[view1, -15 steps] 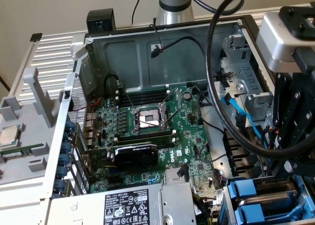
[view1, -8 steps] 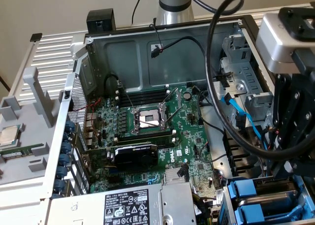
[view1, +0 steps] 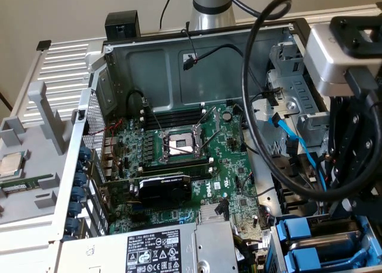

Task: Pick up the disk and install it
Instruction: 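Insert the first disk wire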

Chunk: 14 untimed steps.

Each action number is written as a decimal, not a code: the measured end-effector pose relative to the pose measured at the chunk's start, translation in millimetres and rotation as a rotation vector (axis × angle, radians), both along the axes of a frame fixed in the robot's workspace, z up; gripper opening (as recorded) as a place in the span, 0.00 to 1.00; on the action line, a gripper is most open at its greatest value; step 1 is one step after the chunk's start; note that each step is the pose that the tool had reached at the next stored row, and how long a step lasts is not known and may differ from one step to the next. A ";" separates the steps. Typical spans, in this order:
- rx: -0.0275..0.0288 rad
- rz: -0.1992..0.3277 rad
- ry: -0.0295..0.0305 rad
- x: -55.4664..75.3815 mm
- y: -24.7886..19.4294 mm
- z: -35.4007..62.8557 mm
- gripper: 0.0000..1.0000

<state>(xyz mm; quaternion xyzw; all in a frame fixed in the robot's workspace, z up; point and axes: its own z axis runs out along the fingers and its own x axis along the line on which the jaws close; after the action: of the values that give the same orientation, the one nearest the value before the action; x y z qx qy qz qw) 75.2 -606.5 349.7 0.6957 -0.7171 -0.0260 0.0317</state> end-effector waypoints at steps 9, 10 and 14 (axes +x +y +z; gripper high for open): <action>0.0013 0.000 -0.0059 -1.3 1.0 -2.1 0.17; 0.0015 0.000 -0.0061 -1.3 1.0 -2.4 0.17; 0.0016 0.000 -0.0063 -1.4 1.0 -3.9 0.17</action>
<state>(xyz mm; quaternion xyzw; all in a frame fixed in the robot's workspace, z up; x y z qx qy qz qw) 73.8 -605.5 345.8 0.6958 -0.7173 -0.0244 0.0289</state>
